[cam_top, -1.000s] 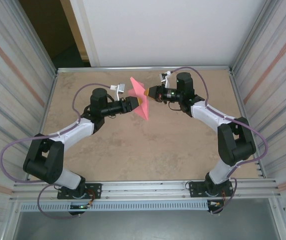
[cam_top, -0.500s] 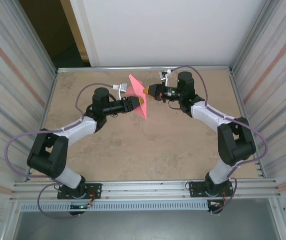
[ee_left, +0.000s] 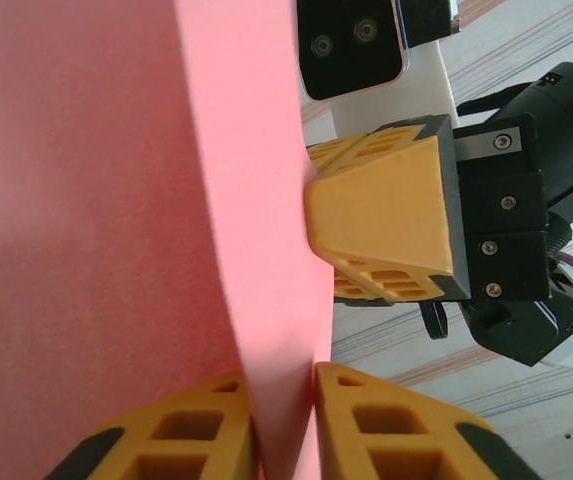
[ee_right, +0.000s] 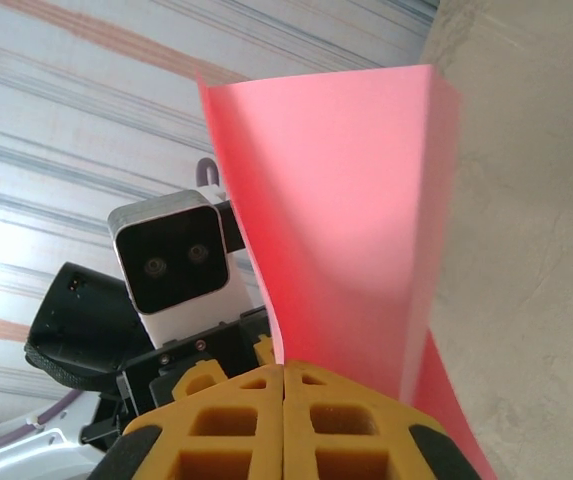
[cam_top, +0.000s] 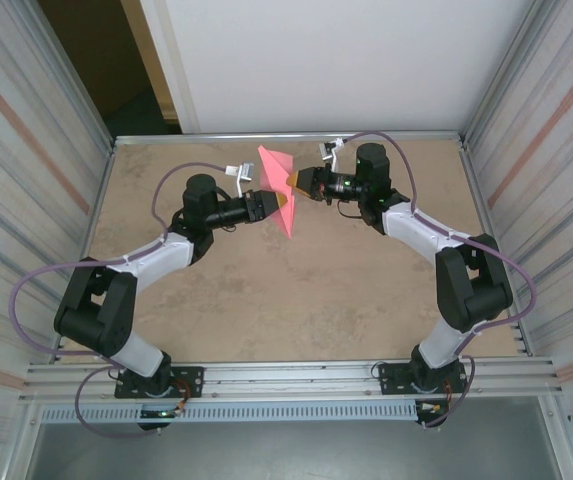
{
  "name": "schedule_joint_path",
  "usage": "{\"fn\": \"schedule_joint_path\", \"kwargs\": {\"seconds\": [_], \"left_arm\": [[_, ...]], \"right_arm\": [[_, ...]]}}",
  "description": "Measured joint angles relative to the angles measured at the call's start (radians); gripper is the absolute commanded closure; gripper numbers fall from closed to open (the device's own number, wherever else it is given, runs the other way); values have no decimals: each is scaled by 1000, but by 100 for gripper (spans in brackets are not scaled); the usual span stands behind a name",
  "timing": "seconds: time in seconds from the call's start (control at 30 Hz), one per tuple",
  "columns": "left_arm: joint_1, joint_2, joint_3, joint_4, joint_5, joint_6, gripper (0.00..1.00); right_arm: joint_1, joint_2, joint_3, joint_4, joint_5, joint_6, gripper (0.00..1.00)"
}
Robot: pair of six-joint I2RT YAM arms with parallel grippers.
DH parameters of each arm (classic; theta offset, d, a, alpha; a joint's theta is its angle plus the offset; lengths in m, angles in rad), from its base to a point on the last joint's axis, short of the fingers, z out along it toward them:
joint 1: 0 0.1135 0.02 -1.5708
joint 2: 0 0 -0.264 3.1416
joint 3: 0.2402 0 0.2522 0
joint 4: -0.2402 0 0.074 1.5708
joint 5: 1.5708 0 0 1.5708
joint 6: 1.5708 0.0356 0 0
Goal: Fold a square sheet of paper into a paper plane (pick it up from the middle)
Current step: Turn over the paper at the center of the table.
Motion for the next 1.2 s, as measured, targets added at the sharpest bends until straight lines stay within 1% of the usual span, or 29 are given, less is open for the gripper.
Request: {"fn": "schedule_joint_path", "kwargs": {"seconds": [0.17, 0.27, 0.37, 0.5, 0.6, 0.7, 0.8, 0.9, 1.03, 1.13, 1.2], "left_arm": [[0, -2, 0, -28, -5, 10, 85], [0, -10, 0, -67, -17, 35, 85], [0, -29, 3, -141, -39, 81, 86], [0, -47, 33, -280, -86, 166, 86], [-9, -49, 94, -448, -169, 256, 86], [-51, -45, 195, -668, -325, 373, 86], [-124, -8, 330, -864, -522, 477, 87], [-201, 73, 468, -1031, -754, 563, 87], [-285, 233, 613, -1220, -1052, 645, 88], [-320, 354, 674, -1314, -1201, 680, 89], [-331, 422, 695, -1358, -1266, 690, 89]], "right_arm": [[-12, 0, -7, -24, 8, -12, 61], [-33, -10, -17, -91, 36, -55, 52], [-67, -45, -45, -169, 77, -105, 48], [-122, -106, -86, -247, 135, -156, 46], [-155, -153, -115, -317, 200, -205, 44], [-161, -196, -124, -405, 282, -265, 41], [-161, -241, -131, -473, 363, -319, 39], [-162, -277, -141, -522, 433, -360, 39], [-169, -302, -167, -565, 506, -388, 39], [-184, -317, -198, -584, 547, -391, 39], [-198, -328, -217, -597, 572, -390, 38]]}}
